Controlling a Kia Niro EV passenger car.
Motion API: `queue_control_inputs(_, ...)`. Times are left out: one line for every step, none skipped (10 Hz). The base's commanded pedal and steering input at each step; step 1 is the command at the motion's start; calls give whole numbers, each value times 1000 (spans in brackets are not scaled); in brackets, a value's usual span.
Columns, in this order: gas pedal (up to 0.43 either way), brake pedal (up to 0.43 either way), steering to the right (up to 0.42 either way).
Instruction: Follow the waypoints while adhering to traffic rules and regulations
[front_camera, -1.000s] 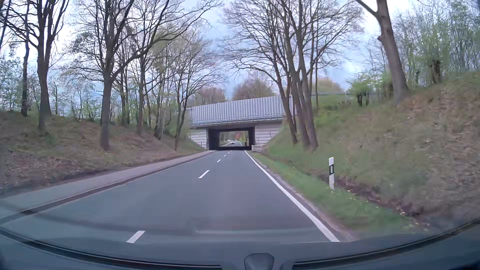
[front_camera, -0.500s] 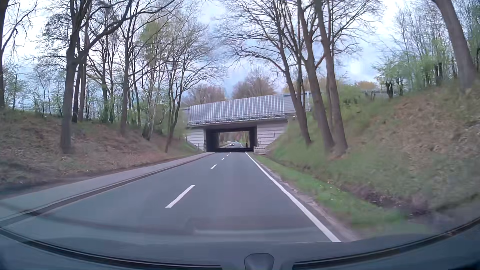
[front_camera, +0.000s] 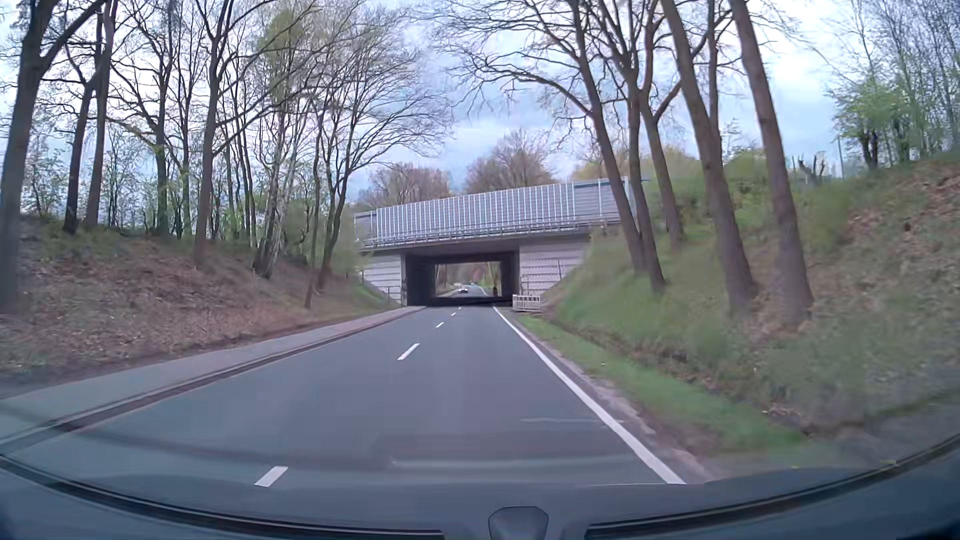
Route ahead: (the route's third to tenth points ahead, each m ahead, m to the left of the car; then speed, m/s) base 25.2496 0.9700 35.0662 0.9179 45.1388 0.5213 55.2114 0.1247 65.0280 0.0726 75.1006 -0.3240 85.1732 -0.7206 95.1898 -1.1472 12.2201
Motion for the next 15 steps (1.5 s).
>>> queue_control_inputs(28, 0, -4)
queue_control_inputs(39, 0, -3)
queue_control_inputs(59, 0, -1)
queue_control_inputs(67, 0, 0)
queue_control_inputs(67, 0, 1)
queue_control_inputs(67, 0, 0)
queue_control_inputs(79, 0, 0)
queue_control_inputs(79, 0, 1)
queue_control_inputs(79, 0, 1)
queue_control_inputs(79, 0, 0)
queue_control_inputs(87, 0, 0)
queue_control_inputs(87, 0, -1)
queue_control_inputs(87, 0, -1)
queue_control_inputs(87, 0, -1)
queue_control_inputs(87, 0, -1)
